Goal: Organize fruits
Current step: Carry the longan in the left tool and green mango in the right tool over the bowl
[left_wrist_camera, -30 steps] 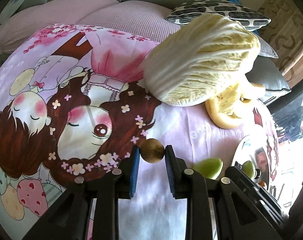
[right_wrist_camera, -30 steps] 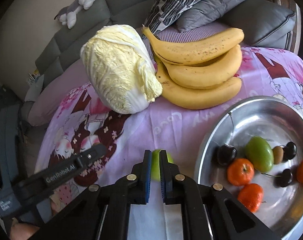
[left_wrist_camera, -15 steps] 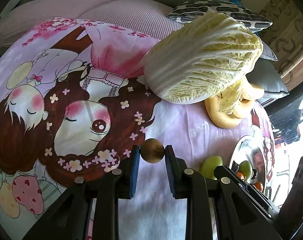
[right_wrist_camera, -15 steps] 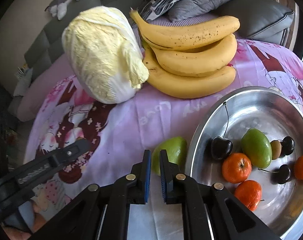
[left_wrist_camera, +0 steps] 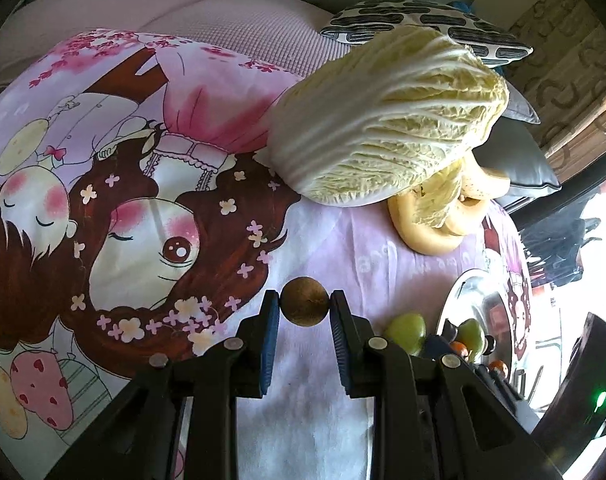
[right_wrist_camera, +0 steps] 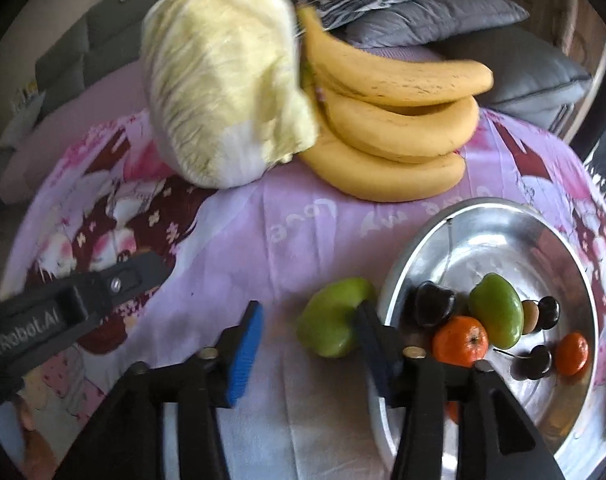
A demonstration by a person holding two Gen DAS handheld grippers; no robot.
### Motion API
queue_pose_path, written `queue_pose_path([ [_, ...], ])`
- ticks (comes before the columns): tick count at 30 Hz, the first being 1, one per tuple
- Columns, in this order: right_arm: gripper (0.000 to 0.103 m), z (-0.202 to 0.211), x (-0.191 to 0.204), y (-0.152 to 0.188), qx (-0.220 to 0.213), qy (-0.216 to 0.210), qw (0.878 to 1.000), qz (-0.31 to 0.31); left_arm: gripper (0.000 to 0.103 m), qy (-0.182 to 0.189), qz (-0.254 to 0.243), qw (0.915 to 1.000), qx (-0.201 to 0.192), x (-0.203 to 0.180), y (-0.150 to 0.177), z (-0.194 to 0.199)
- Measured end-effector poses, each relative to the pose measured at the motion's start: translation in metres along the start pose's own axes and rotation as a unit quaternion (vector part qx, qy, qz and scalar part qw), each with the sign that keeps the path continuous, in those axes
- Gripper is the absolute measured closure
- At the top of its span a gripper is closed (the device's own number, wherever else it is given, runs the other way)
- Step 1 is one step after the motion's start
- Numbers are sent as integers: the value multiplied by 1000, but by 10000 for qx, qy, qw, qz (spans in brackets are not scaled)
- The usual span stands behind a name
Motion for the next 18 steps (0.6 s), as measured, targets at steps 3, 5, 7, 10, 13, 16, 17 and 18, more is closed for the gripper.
queue_pose_path([
  [3,43,7,7,4,-69,-359,9993,0,77,31,78,10000,-43,5,-3,3],
  [5,43,11,5,6,-39,-718,9972,-182,77,26,126,9999,-66,8,-4,5],
  [7,43,15,-1,8,-48,-639,9976,-261,77,24,175,9998,-81,12,-5,6],
  [10,43,16,-5,11,-20,-580,9978,-311,77,37,206,9997,-99,14,-5,7],
  [13,43,12,-5,15,101,-452,9985,-276,77,57,197,9997,-106,14,-4,8],
  [16,43,0,-4,19,266,-435,9983,-288,77,82,184,9997,-112,14,-4,10],
  [17,43,-1,-3,18,242,-390,9986,-255,77,87,188,9997,-113,14,-5,10],
  [18,43,-1,-3,18,220,-338,9989,-247,77,89,193,9997,-113,14,-5,10],
])
Point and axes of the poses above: each gripper's, at about its wrist camera, not at the fingertips, and z roughly against the way its jaws point, x to its left, y to its underside, the point moved 6 cm from there along -z, roughly the way its jaws point, and after that the axes turned 5 degrees about -y, right-handed, at the moved point
